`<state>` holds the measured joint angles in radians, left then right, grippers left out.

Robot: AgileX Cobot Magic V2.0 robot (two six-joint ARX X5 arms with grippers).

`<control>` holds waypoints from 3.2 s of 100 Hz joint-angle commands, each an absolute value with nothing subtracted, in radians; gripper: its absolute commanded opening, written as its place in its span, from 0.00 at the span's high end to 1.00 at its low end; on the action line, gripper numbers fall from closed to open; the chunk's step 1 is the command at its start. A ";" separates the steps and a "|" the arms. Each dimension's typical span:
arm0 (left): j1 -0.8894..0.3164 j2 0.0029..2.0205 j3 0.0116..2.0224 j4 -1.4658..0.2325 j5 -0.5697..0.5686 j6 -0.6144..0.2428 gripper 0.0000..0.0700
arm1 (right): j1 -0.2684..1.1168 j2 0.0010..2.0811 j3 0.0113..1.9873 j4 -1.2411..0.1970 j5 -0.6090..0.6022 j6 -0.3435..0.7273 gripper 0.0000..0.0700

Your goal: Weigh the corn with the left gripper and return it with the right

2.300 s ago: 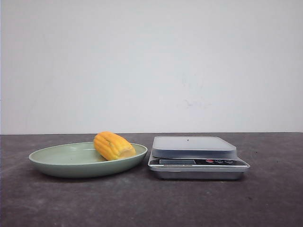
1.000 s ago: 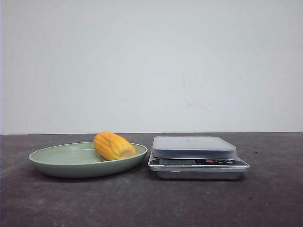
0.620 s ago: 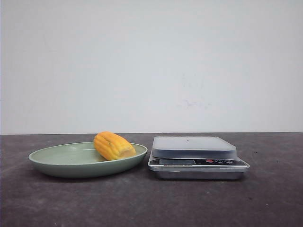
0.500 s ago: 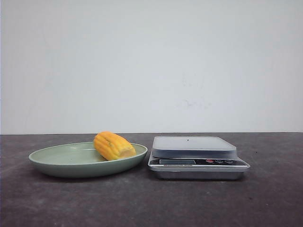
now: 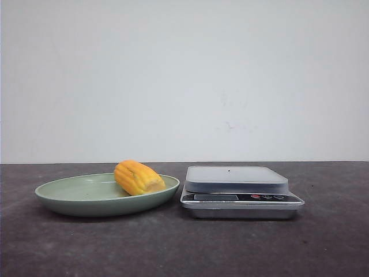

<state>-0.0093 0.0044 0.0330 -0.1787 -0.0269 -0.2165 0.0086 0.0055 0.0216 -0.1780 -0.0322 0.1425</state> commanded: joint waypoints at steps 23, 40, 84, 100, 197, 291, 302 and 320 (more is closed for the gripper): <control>-0.009 0.187 0.350 -0.166 -0.015 -0.391 0.98 | 0.011 0.196 0.366 -0.228 -0.034 0.317 0.99; -0.009 0.425 0.638 -0.220 0.022 -0.378 0.97 | 0.011 0.395 0.630 -0.292 -0.049 0.269 0.99; -0.057 0.756 1.062 -0.413 0.159 -0.326 0.33 | 0.052 0.612 0.903 -0.351 -0.198 0.246 0.44; -0.191 0.878 1.092 -0.396 0.121 -0.327 0.33 | 0.070 0.687 0.979 -0.427 -0.218 0.233 0.29; -0.604 1.705 1.091 -0.247 -0.149 -0.414 0.33 | 0.091 0.742 1.042 -0.525 -0.244 0.216 0.29; -0.671 1.575 1.195 -0.383 -0.163 -0.352 1.00 | 0.091 0.736 1.042 -0.548 -0.239 0.203 0.29; -0.722 1.581 1.301 -0.416 -0.126 -0.347 1.00 | 0.091 0.736 1.042 -0.548 -0.236 0.203 0.29; -0.802 1.644 1.393 -0.342 -0.127 -0.350 1.00 | 0.091 0.736 1.042 -0.547 -0.236 0.225 0.29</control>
<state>-0.7841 1.5932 1.3582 -0.3569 -0.1291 -0.3588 0.0898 0.7326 1.0206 -0.5575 -0.2379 0.2138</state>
